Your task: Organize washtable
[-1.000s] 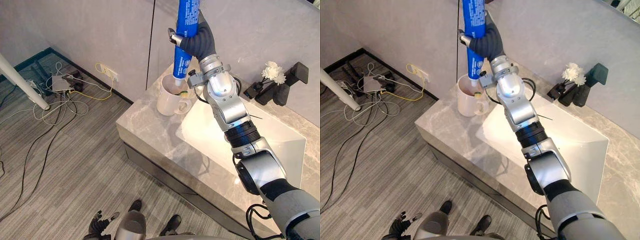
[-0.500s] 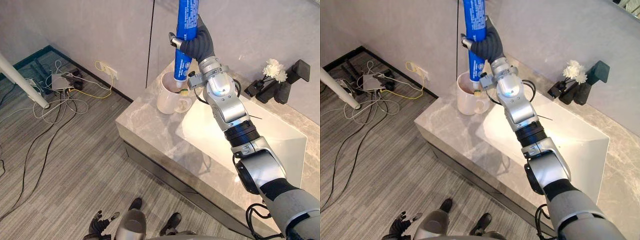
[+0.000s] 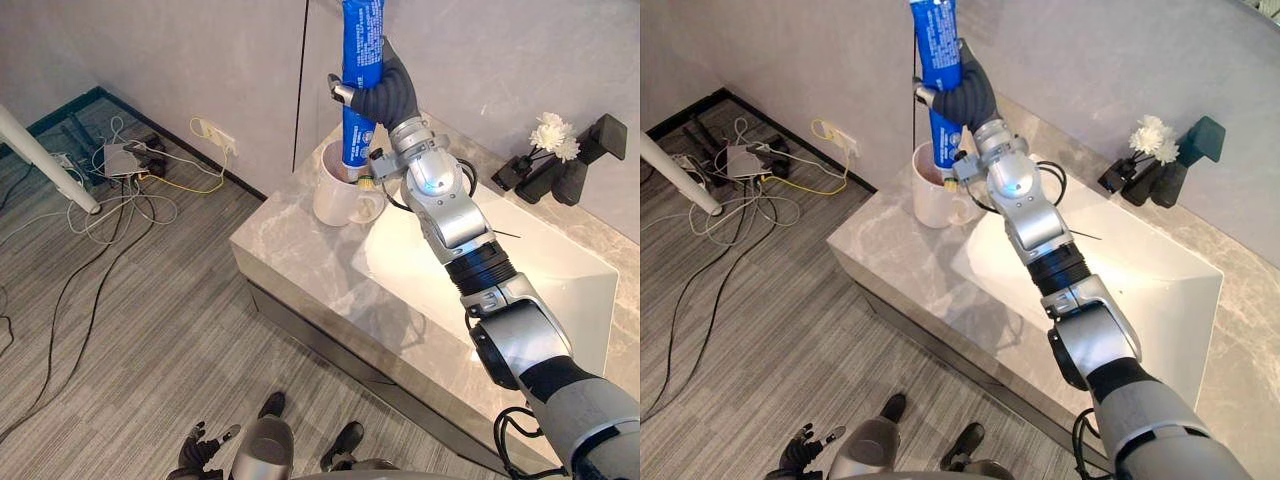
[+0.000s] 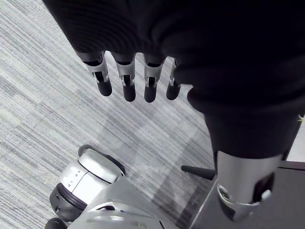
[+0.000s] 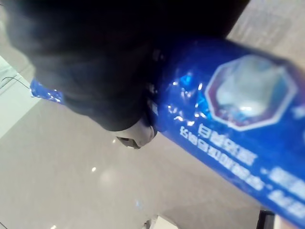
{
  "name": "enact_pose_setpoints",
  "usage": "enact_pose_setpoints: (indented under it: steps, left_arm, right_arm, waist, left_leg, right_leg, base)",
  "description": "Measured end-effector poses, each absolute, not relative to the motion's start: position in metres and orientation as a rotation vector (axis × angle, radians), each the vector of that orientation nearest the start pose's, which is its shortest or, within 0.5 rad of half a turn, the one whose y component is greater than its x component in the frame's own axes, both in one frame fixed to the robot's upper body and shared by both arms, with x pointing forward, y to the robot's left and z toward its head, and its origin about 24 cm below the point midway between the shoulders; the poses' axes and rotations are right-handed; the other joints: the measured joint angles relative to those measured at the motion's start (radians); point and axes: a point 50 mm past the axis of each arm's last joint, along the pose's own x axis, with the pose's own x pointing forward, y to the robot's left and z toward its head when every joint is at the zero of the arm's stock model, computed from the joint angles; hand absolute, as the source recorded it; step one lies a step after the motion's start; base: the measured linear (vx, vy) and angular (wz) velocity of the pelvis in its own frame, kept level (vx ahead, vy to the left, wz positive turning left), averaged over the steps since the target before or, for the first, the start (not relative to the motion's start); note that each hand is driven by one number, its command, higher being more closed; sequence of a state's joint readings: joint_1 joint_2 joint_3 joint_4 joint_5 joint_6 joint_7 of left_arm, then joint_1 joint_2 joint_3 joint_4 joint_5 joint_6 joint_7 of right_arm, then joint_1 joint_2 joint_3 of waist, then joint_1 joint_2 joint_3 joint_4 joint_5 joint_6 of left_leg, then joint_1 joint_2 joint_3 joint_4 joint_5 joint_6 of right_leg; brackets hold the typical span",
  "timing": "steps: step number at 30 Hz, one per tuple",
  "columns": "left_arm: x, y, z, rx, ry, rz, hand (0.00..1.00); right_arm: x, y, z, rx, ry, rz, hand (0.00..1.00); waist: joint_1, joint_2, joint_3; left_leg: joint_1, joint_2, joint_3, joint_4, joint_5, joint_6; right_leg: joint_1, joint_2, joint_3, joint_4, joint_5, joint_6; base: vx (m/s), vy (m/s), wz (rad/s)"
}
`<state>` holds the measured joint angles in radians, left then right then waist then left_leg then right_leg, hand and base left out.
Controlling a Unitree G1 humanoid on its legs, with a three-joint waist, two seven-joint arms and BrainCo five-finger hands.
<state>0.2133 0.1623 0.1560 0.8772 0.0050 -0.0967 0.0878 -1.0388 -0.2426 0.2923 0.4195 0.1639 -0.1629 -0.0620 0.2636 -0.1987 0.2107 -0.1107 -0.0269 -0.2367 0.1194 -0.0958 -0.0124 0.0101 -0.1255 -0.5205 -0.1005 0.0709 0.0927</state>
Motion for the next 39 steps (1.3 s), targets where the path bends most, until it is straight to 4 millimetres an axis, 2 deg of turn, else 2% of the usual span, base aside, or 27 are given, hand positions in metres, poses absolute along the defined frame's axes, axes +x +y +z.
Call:
enact_pose_setpoints:
  steps: [9, 10, 39]
  left_arm:
    - [0.08, 0.244, -0.143, 0.129, 0.974, 0.345, 0.0]
    - [0.08, 0.244, -0.143, 0.129, 0.974, 0.345, 0.0]
    - [0.079, 0.242, -0.144, 0.125, 0.98, 0.34, 0.0]
  right_arm:
    - [0.367, -0.065, 0.264, -0.238, -0.664, 0.339, 1.0]
    - [0.369, -0.065, 0.26, -0.244, -0.645, 0.337, 0.0]
    - [0.369, -0.068, 0.244, -0.252, -0.606, 0.335, 0.0]
  waist:
    - [0.0, 0.0, 0.0]
    - [0.0, 0.0, 0.0]
    - [-0.005, 0.014, 0.008]
  left_leg:
    - [0.0, 0.0, 0.0, 0.0, 0.0, 0.0]
    - [0.0, 0.0, 0.0, 0.0, 0.0, 0.0]
    - [0.003, -0.003, 0.009, 0.005, 0.0, 0.0]
  right_leg:
    - [-0.001, 0.0, 0.0, 0.0, 0.0, 0.0]
    - [-0.001, 0.0, 0.0, 0.0, 0.0, 0.0]
    - [0.002, -0.002, 0.003, 0.0, 0.0, 0.0]
  base:
    - [0.0, 0.0, 0.0]
    - [0.0, 0.0, 0.0]
    - [0.0, 0.0, 0.0]
